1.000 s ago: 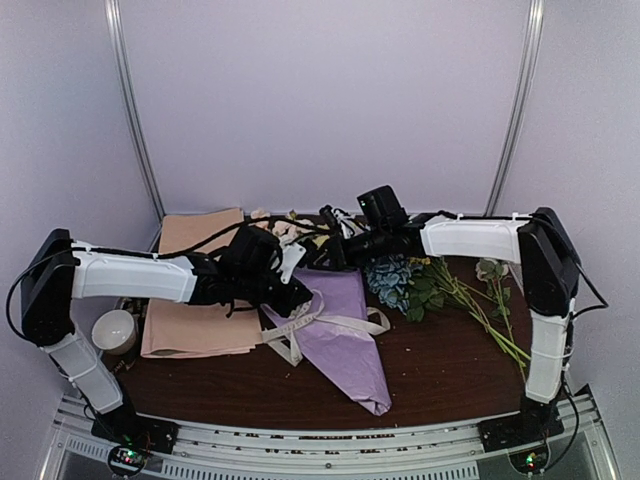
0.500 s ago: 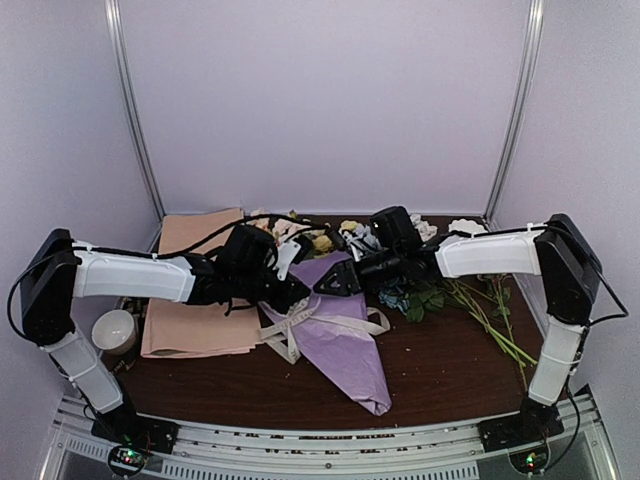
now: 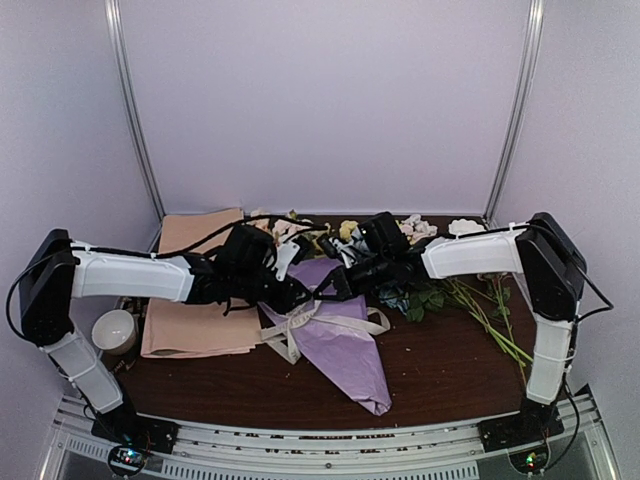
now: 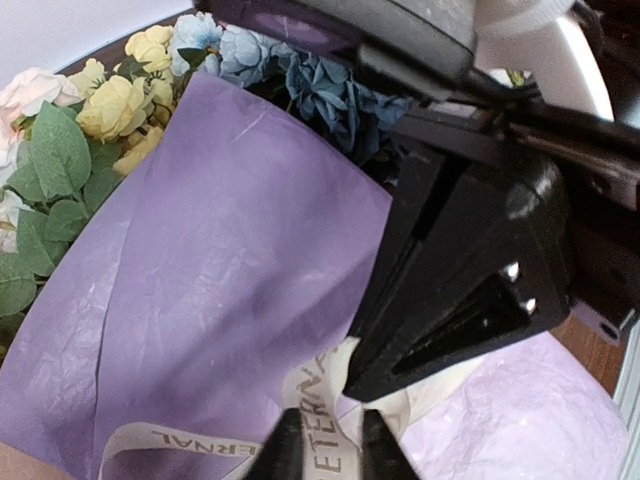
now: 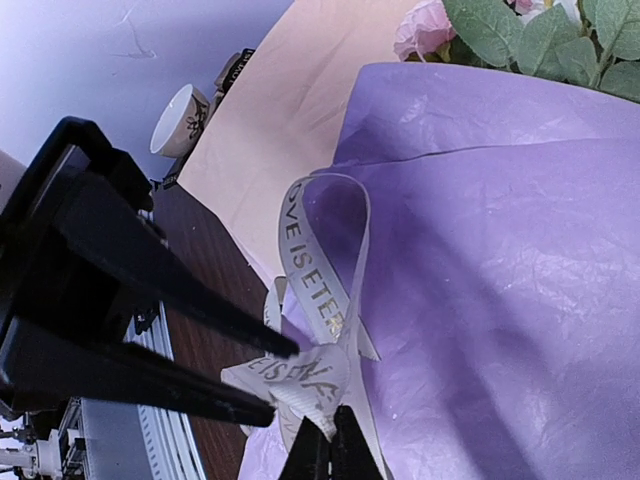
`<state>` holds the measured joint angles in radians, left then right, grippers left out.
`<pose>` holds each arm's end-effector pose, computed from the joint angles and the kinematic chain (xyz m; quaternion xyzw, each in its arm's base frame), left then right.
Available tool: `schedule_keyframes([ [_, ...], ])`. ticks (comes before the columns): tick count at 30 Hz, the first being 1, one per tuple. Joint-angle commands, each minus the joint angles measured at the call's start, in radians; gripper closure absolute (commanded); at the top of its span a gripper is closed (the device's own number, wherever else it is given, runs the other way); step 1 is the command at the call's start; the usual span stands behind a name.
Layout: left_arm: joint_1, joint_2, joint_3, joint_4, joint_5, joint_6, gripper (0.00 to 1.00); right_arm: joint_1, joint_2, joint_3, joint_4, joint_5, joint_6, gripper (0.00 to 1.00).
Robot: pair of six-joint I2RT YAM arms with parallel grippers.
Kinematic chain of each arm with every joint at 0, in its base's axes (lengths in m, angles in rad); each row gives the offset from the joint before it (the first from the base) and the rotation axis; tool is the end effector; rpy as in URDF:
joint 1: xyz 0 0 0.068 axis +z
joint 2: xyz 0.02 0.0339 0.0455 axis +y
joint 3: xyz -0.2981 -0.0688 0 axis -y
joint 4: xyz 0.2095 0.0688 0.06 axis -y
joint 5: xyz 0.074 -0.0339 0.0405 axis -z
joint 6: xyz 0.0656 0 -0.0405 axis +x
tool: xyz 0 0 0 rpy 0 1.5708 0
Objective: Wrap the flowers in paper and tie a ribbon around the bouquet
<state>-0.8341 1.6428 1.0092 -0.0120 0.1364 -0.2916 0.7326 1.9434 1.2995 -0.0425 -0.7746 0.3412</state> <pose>0.2331 -0.2703 0.2515 0.2685 0.8520 -0.2892 0.3440 0.2857 0.3188 0.2368 -0.3213 0.7895 0.4960 0.1659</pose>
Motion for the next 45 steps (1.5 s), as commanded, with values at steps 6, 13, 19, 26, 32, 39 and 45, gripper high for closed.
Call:
schedule_keyframes([
  [6, -0.158, -0.248, -0.088, -0.195, -0.237, -0.014, 0.39, -0.017, 0.026, 0.018, -0.002, 0.044, 0.028, 1.00],
  [13, -0.237, -0.246, -0.302, -0.114, -0.184, -0.082, 0.47, -0.015, 0.038, 0.029, 0.005, 0.040, 0.033, 1.00],
  [19, -0.238, -0.154, -0.307, -0.035, -0.283, 0.021, 0.30, -0.016, 0.043, 0.031, -0.006, 0.041, 0.032, 1.00],
  [26, -0.237, -0.023, -0.287, 0.085, -0.208, 0.058, 0.24, -0.017, 0.046, 0.032, -0.015, 0.043, 0.032, 1.00],
  [32, -0.237, -0.008, -0.294, 0.109, -0.241, 0.043, 0.60, -0.018, 0.037, 0.034, -0.030, 0.049, 0.021, 1.00],
  [39, -0.234, -0.140, -0.422, 0.257, -0.279, 0.007, 1.00, -0.025, 0.035, 0.027, -0.026, 0.048, 0.021, 1.00],
  [45, -0.234, -0.253, -0.421, 0.119, -0.195, 0.011, 1.00, -0.033, 0.031, 0.023, -0.035, 0.056, 0.014, 1.00],
])
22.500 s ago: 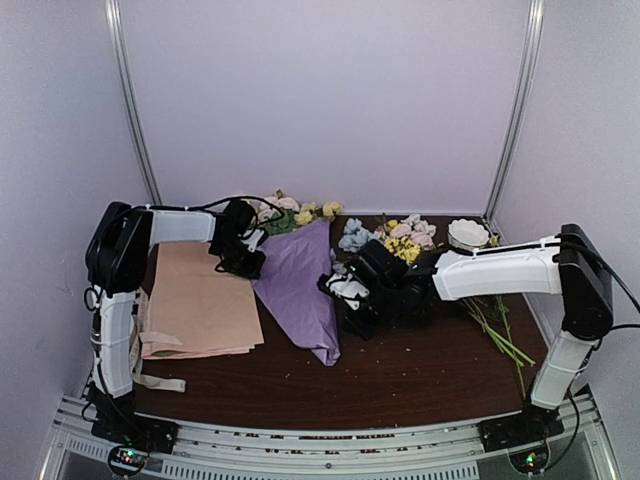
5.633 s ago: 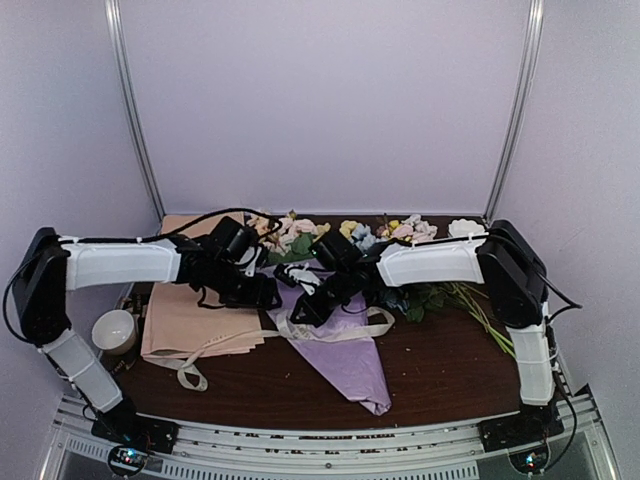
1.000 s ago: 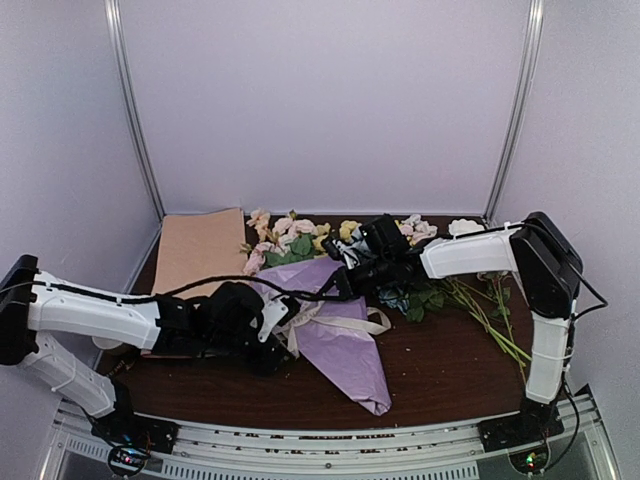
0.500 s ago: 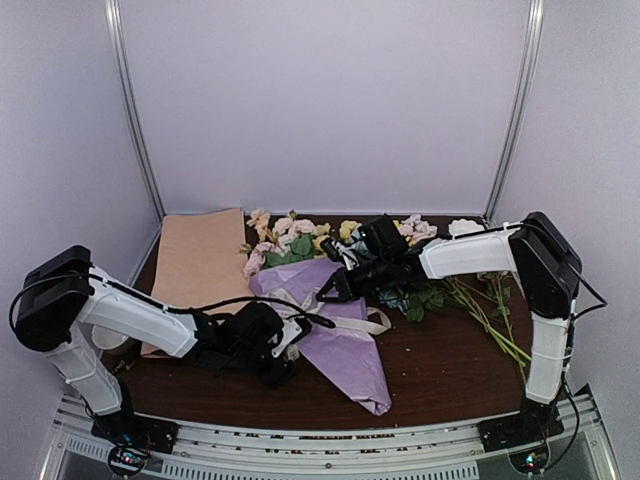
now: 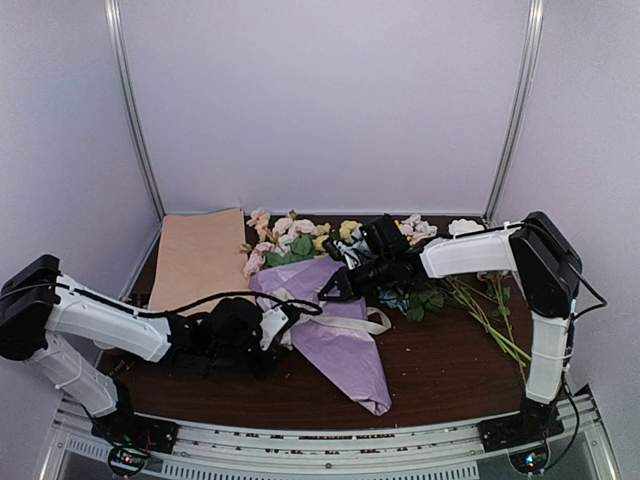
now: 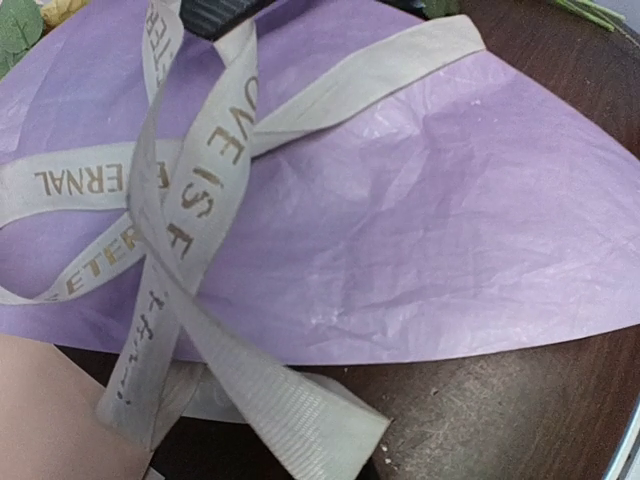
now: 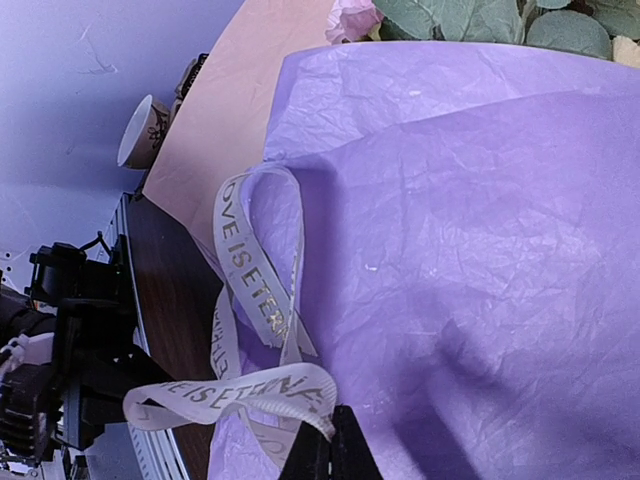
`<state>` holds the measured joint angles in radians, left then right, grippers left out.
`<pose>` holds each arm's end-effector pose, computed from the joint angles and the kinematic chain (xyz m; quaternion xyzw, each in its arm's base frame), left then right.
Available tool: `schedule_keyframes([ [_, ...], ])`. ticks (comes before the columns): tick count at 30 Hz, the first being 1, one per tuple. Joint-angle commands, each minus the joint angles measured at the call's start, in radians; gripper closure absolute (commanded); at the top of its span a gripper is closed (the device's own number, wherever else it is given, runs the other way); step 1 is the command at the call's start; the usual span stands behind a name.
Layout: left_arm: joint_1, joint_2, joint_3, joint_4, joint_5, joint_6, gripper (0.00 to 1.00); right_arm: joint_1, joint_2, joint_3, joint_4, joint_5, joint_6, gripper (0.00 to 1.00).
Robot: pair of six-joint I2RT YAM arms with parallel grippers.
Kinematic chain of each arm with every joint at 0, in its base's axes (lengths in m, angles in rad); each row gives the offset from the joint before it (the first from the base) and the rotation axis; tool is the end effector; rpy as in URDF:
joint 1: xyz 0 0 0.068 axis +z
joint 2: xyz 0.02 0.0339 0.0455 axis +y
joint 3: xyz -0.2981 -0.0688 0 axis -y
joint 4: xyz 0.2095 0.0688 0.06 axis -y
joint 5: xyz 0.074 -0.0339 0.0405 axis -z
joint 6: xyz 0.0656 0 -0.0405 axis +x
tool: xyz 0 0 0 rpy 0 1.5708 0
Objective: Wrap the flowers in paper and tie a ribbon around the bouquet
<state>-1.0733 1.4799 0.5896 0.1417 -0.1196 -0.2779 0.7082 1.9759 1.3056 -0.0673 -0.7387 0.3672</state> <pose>0.1373 -0.2365 0.1906 0.3324 0.8529 -0.2067 0.3455 0.2976 0.3130 0.2220 -0.2887 0.8156 0.4768 0.1550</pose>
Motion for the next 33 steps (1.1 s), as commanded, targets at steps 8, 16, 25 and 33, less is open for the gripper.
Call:
schedule_keyframes([
  [8, 0.013, -0.293, 0.180, -0.227, 0.052, 0.237, 1.00, -0.010, 0.008, 0.011, -0.030, 0.050, -0.025, 1.00],
  [16, 0.253, 0.047, 0.620, -0.341, 0.131, 0.245, 1.00, -0.010, -0.003, -0.025, -0.002, 0.058, 0.004, 1.00],
  [25, 0.371, 0.501, 1.089, -0.706, -0.038, 0.079, 0.55, -0.009, -0.018, -0.048, 0.016, 0.059, 0.031, 1.00],
  [33, 0.388, 0.447, 1.049, -0.857, -0.007, 0.055, 0.05, -0.009, -0.032, -0.051, 0.009, 0.062, 0.026, 1.00],
])
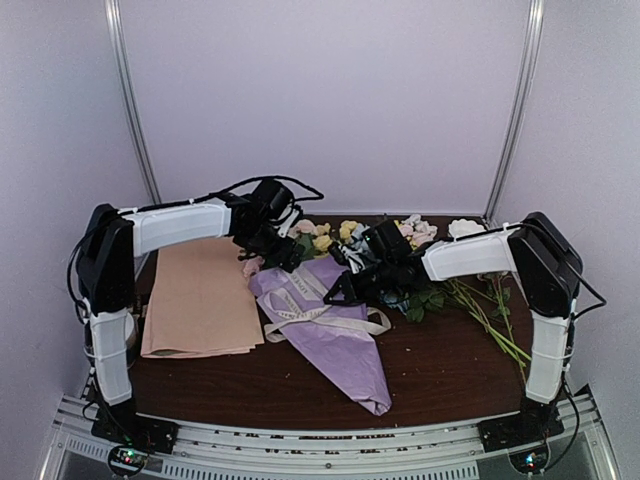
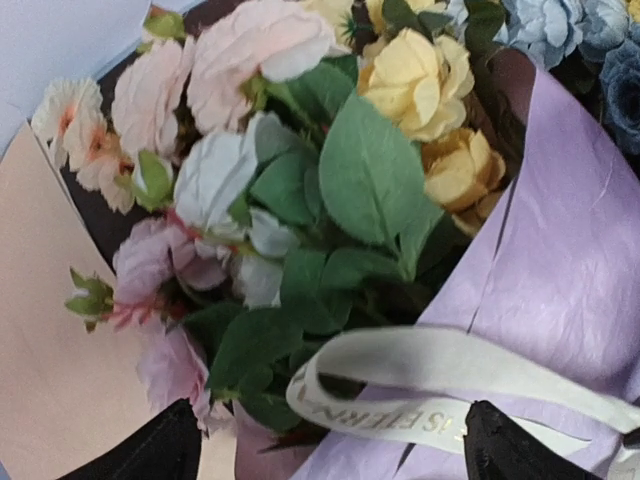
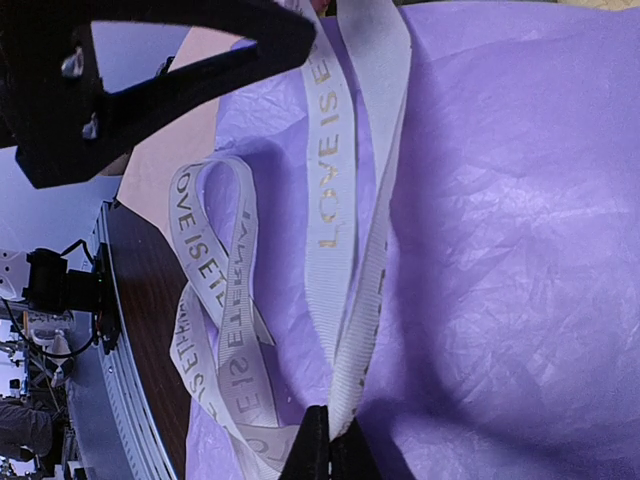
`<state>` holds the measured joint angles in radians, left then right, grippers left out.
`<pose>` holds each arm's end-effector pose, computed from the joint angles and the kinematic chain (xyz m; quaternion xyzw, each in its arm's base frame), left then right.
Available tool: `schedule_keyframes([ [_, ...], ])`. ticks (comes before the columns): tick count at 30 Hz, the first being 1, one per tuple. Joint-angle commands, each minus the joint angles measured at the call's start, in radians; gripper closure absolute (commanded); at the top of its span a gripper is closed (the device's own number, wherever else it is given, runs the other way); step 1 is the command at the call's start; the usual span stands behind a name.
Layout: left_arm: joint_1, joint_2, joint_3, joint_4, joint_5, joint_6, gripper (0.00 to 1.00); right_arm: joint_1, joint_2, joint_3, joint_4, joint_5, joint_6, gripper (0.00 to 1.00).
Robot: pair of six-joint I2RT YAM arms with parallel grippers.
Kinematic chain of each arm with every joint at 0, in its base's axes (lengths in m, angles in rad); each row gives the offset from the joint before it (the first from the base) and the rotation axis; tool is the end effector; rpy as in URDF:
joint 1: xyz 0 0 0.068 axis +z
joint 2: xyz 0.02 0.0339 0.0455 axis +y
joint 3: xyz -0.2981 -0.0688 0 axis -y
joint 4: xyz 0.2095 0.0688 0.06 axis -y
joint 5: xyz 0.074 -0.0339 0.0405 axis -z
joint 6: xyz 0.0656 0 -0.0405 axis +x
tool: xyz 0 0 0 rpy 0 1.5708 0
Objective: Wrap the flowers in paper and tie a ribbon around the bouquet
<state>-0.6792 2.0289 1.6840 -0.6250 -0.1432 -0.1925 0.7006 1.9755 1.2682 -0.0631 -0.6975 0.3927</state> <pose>0.3543 -0.2740 0.2519 0.2090 0.9298 -0.0627 0.2964 0.2976 0.3061 0.2104 -0.2643 0.8349 0.4592 0.1492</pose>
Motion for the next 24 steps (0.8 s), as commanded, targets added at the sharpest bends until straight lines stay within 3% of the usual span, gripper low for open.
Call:
schedule_keyframes([
  [1, -0.006, -0.131, -0.081, -0.087, 0.040, -0.033, 0.03, -0.001, -0.031, -0.013, 0.004, 0.021, 0.001, 1.00],
  [7, -0.006, -0.286, -0.334, 0.006, 0.123, -0.082, 0.02, 0.000, -0.027, -0.001, -0.001, 0.016, 0.000, 1.00],
  [10, -0.011, -0.310, -0.413, 0.069, 0.183, -0.077, 0.08, -0.001, -0.026, 0.006, -0.012, 0.022, -0.009, 1.00],
  [14, -0.016, -0.262, -0.434, 0.099, 0.155, -0.071, 0.26, -0.001, -0.018, 0.022, -0.028, 0.023, -0.020, 1.00],
  [19, -0.016, -0.228, -0.428, 0.141, 0.140, -0.081, 0.63, -0.001, -0.014, 0.042, -0.050, 0.019, -0.031, 1.00],
  [22, -0.020, -0.239, -0.434, 0.148, 0.160, -0.075, 1.00, -0.002, -0.008, 0.054, -0.066, 0.034, -0.041, 1.00],
  [24, -0.039, -0.284, -0.459, 0.160, 0.147, -0.053, 1.00, -0.005, 0.002, 0.066, -0.071, 0.048, -0.047, 1.00],
])
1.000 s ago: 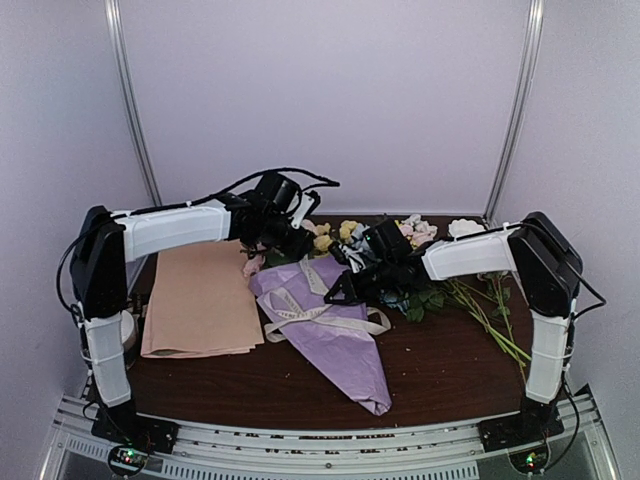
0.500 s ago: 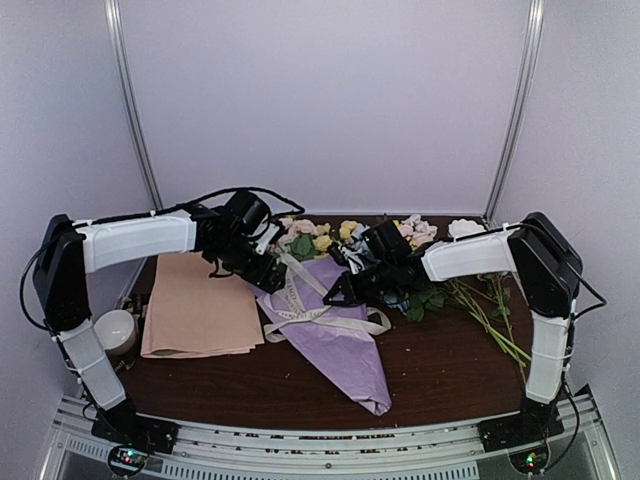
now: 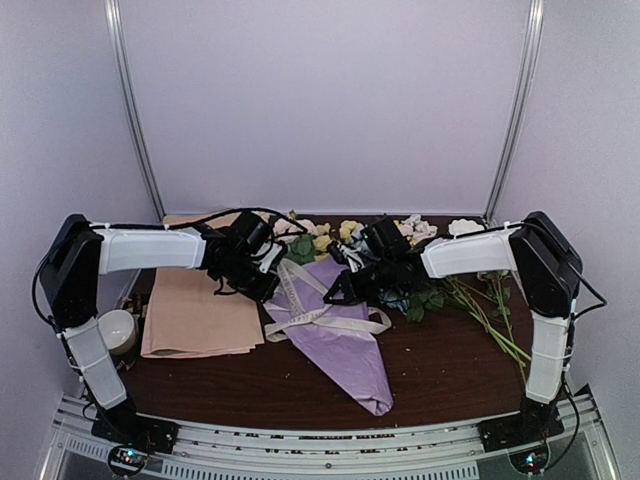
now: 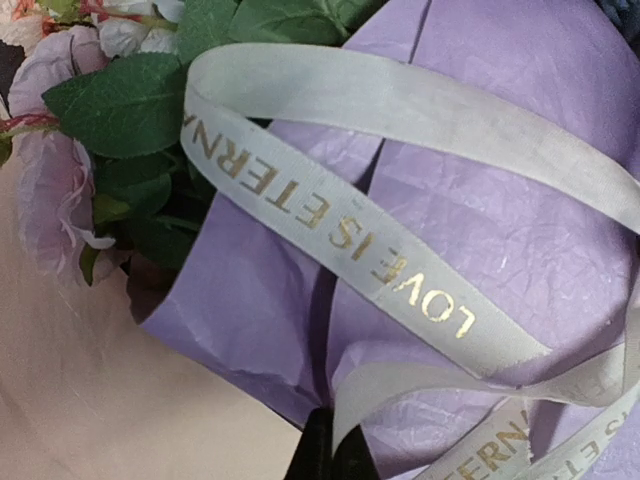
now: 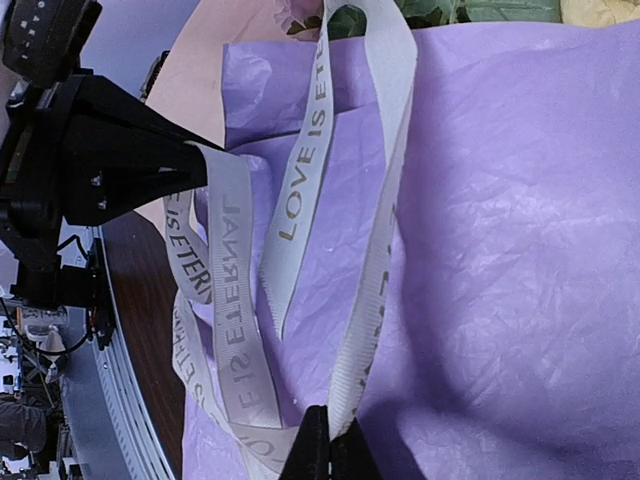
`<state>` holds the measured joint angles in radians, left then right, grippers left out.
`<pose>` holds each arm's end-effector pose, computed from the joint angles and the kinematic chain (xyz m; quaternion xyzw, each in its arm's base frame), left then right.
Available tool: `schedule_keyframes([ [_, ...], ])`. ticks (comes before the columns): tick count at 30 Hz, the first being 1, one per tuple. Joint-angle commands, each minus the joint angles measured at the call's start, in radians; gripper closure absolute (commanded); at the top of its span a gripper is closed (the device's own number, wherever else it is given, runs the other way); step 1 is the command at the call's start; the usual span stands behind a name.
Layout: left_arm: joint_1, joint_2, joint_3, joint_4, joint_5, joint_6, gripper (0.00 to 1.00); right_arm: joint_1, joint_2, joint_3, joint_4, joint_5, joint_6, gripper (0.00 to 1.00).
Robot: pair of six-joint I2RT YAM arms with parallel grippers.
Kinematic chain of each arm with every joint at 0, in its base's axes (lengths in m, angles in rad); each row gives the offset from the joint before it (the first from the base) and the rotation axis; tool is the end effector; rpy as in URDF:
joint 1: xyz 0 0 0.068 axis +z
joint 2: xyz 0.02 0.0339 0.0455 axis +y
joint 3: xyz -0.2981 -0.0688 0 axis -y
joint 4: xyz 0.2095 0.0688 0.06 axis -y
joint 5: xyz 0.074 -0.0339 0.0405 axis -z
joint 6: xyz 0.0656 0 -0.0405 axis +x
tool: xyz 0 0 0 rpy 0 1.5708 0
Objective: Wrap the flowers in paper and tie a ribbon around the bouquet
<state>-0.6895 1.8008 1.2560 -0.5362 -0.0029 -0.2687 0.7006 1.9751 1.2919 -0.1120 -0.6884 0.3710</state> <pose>0.2809 -0.2313 0.2233 0.2023 0.9488 -0.1105 0.2158 0.2980 0.3058 0.2128 -0.2688 0.8387 0.4503 0.1466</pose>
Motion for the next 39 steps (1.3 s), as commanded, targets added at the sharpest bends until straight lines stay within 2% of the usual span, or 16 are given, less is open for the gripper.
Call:
schedule_keyframes([
  [1, -0.049, -0.099, -0.049, 0.078, -0.012, 0.038, 1.00, -0.006, 0.010, 0.054, -0.028, 0.047, -0.028, 1.00],
  [6, -0.133, -0.273, -0.142, 0.121, -0.130, 0.132, 1.00, -0.007, 0.079, 0.136, -0.114, 0.096, -0.079, 1.00],
  [10, -0.197, -0.415, -0.207, 0.181, -0.221, 0.181, 1.00, -0.005, 0.100, 0.127, -0.121, 0.105, -0.093, 1.00],
  [16, -0.256, -0.577, -0.300, 0.218, -0.231, 0.236, 0.99, 0.012, 0.107, 0.123, -0.170, 0.113, -0.147, 1.00],
  [19, -0.257, -0.623, -0.352, 0.195, -0.225, 0.215, 0.94, 0.018, 0.106, 0.113, -0.164, 0.107, -0.149, 1.00],
  [23, -0.260, -0.664, -0.412, 0.163, -0.245, 0.169, 0.92, 0.027, 0.118, 0.117, -0.160, 0.101, -0.147, 1.00],
  [27, -0.262, -0.667, -0.451, 0.093, -0.357, 0.115, 0.79, 0.036, 0.133, 0.134, -0.175, 0.100, -0.151, 1.00],
  [29, -0.262, -0.667, -0.458, 0.056, -0.401, 0.093, 0.77, 0.044, 0.138, 0.145, -0.189, 0.098, -0.158, 1.00],
  [30, -0.262, -0.676, -0.460, 0.052, -0.396, 0.091, 0.77, 0.046, 0.139, 0.149, -0.196, 0.099, -0.162, 1.00],
  [35, -0.277, -0.770, -0.476, 0.096, -0.200, 0.147, 0.94, 0.047, 0.134, 0.157, -0.214, 0.102, -0.171, 1.00],
  [39, -0.348, -0.848, -0.506, 0.129, -0.139, 0.129, 0.96, 0.046, 0.134, 0.158, -0.218, 0.104, -0.172, 1.00],
])
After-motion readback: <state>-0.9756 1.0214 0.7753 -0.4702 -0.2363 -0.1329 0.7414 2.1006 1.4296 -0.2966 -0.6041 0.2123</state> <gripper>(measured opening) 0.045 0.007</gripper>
